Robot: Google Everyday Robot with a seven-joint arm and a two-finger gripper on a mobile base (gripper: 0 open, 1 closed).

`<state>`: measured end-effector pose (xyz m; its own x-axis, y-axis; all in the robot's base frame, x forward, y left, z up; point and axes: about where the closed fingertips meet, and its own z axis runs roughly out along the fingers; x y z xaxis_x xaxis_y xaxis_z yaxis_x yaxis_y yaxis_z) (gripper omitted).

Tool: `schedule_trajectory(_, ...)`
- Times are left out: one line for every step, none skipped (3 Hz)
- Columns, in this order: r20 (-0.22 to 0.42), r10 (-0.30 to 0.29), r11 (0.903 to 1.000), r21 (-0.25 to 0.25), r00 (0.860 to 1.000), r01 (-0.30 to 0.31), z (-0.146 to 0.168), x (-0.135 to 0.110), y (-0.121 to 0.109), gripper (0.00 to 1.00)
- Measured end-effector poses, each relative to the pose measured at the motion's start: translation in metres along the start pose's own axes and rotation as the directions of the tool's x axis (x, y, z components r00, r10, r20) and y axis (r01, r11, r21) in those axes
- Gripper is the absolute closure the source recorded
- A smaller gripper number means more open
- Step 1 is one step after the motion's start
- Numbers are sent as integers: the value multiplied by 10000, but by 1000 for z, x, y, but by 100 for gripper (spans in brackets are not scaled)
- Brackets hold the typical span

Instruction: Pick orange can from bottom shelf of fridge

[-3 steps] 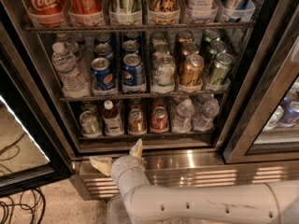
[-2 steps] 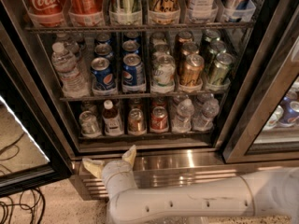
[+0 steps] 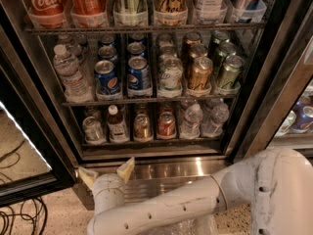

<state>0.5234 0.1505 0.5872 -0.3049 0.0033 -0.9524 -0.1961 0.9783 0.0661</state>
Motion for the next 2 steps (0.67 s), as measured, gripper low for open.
schedule_trajectory(76, -358, 9974, 628, 9993, 353, -4, 6, 1, 0)
schedule_trajectory(-64, -728, 9952, 656, 9973, 731, -11, 16, 6, 0)
